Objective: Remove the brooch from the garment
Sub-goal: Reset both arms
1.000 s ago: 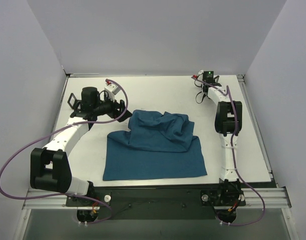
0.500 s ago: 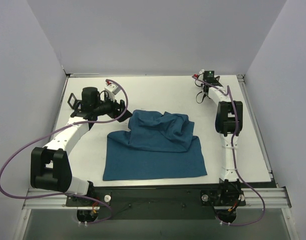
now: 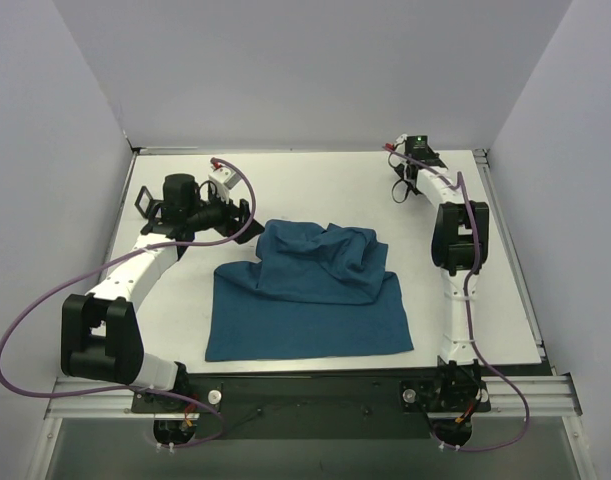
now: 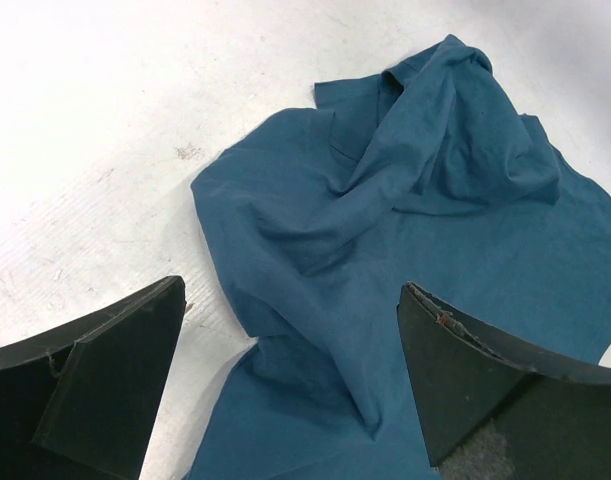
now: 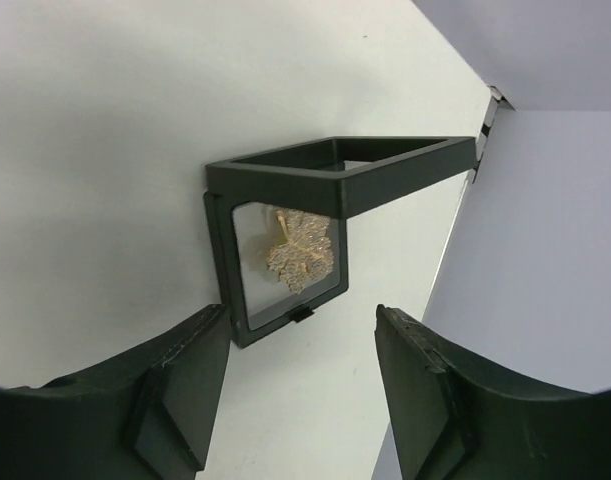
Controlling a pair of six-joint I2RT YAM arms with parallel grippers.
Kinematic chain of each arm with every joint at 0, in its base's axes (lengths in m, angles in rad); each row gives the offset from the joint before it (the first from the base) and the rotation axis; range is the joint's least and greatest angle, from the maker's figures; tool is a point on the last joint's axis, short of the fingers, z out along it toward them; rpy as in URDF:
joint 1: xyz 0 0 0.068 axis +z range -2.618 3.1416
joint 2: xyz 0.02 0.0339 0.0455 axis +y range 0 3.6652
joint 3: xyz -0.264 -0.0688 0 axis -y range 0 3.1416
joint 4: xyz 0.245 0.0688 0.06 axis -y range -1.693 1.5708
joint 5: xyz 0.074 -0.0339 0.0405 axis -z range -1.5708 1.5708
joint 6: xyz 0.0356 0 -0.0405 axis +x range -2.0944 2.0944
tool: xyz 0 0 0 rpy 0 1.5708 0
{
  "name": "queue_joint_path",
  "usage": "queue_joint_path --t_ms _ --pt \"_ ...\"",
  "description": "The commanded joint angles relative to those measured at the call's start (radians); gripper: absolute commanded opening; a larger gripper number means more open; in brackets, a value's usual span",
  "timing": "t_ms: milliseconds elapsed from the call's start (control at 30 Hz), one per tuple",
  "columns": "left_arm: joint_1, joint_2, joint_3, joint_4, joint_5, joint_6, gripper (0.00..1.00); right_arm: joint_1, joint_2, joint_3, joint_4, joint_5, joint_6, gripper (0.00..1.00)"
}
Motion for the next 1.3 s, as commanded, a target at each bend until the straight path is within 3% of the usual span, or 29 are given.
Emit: queue_joint_path --t_ms 0,233,433,533,667,933,1133,1267 --pt "0.012 -0.024 -0.005 0.046 0.013 -0.007 0.97 0.012 -0.120 -0.039 -0.093 -0.016 0.058 0.61" --pt "0.042 -0.050 0.033 -0.011 -0.015 0.013 0.97 0.059 -0.359 -0.203 -0.217 -0.184 0.220 0.75" --pt "0.093 -0.088 0.069 -0.070 0.005 0.018 0.97 0.209 -0.628 -0.398 -0.343 -0.301 0.289 0.99" --pt "0.116 -0.126 0.099 -0.153 0.005 0.070 0.97 0.278 -0.770 -0.501 -0.401 -0.343 0.328 1.00" --pt "0.157 -0.186 0.148 -0.251 0.050 0.153 0.97 0.286 -1.015 -0.588 -0.477 -0.543 0.418 1.00" --pt "0.213 -0.307 0.136 -0.435 0.099 0.275 0.97 0.285 -1.508 -0.890 -0.460 -0.691 0.383 1.00" --pt "0.220 -0.369 0.106 -0.514 0.197 0.332 0.97 0.280 -1.689 -0.988 -0.477 -0.734 0.354 1.00" --pt "0.225 -0.384 0.098 -0.517 0.194 0.322 0.97 0.276 -1.709 -0.989 -0.477 -0.752 0.346 1.00"
